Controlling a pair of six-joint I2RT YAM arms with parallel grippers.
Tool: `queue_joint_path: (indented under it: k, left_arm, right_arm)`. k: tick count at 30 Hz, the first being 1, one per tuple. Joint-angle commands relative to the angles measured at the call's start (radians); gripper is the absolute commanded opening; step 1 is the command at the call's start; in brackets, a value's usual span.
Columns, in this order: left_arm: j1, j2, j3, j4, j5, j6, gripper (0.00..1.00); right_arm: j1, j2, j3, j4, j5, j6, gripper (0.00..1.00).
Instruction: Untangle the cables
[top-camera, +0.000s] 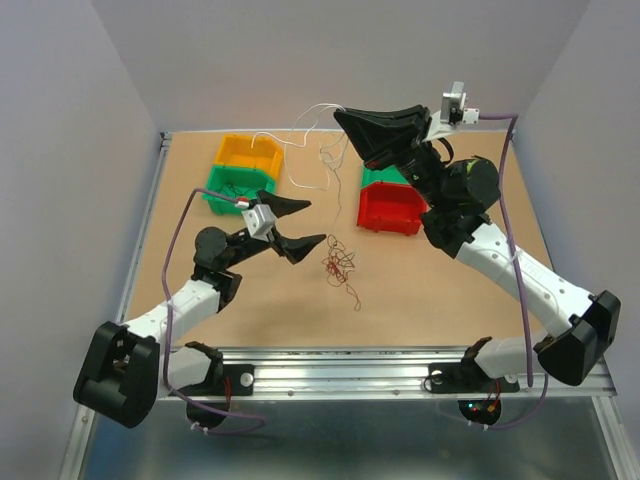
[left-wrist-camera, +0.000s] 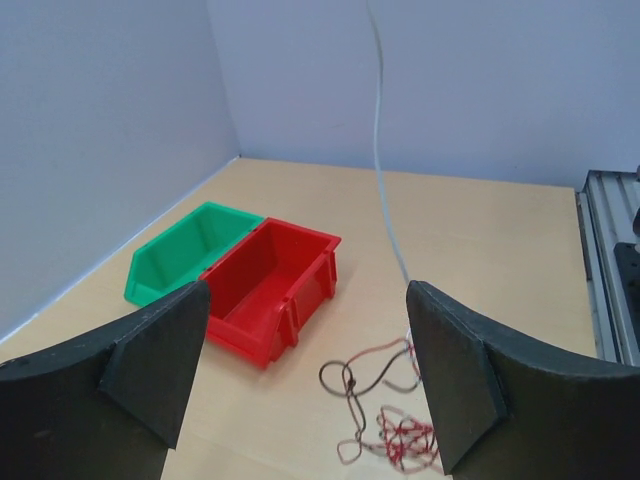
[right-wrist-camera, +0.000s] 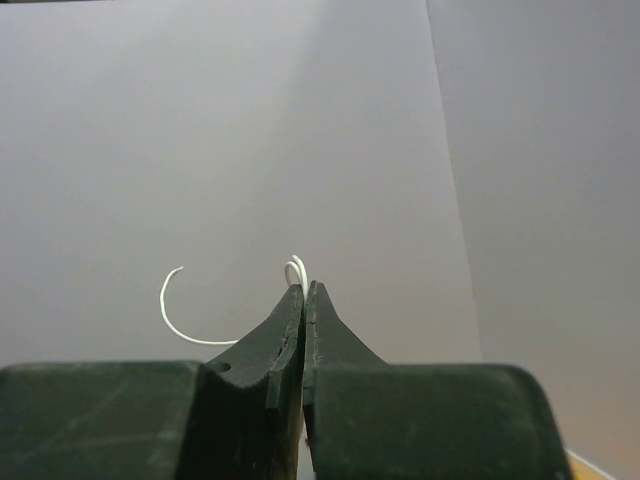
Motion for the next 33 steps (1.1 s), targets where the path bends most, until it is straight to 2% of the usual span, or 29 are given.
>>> queue_joint_path:
  k: [1,4,5,6,8,11,13,15,17,21,24,28,33]
  left_arm:
    - [-0.018,0.066,0.071,0.154,0.042,-0.088,0.91]
    - [-0.023,0.094,0.048,0.277,0.097,-0.122,0.9]
    - [-0.035,0.1,0.043,0.29,0.097,-0.113,0.88]
    - [-0.043,0.106,0.043,0.291,0.091,-0.106,0.79]
    - [-0.06,0.146,0.072,0.232,0.054,-0.064,0.68]
    - [-0.069,0.229,0.108,0.19,0.059,-0.044,0.65]
    - [-0.087,0.261,0.123,0.15,0.015,-0.002,0.58]
    - [-0.116,0.292,0.173,-0.019,-0.06,0.118,0.43]
    - [-0.13,0.328,0.198,-0.09,-0.085,0.163,0.35]
    - [-0.16,0.387,0.224,-0.15,-0.079,0.218,0.32]
    - [-0.202,0.434,0.258,-0.265,-0.107,0.293,0.31]
    - [-0.239,0.453,0.246,-0.307,-0.13,0.364,0.31]
    - [-0.241,0.353,0.211,-0.312,-0.159,0.382,0.34]
  right_arm:
    - [0.004,0.007,0.071,0.079,-0.005,0.05,0.0]
    - [0.005,0.011,0.077,0.087,-0.008,0.07,0.01]
    - [0.004,0.016,0.078,0.088,-0.01,0.074,0.01]
    - [0.004,0.021,0.082,0.094,-0.014,0.082,0.01]
    - [0.004,0.033,0.091,0.101,-0.014,0.096,0.0]
    - [0.004,0.053,0.134,0.105,-0.01,0.108,0.0]
    - [0.007,0.08,0.173,0.107,0.0,0.123,0.0]
    - [0.007,0.105,0.236,0.108,0.029,0.134,0.01]
    - [0.005,0.122,0.305,0.114,0.062,0.143,0.01]
    - [0.007,0.194,0.467,0.121,0.115,0.188,0.01]
    - [0.005,0.251,0.607,0.119,0.199,0.208,0.01]
    - [0.005,0.297,0.744,0.11,0.286,0.208,0.01]
    - [0.005,0.232,0.665,0.087,0.286,0.199,0.01]
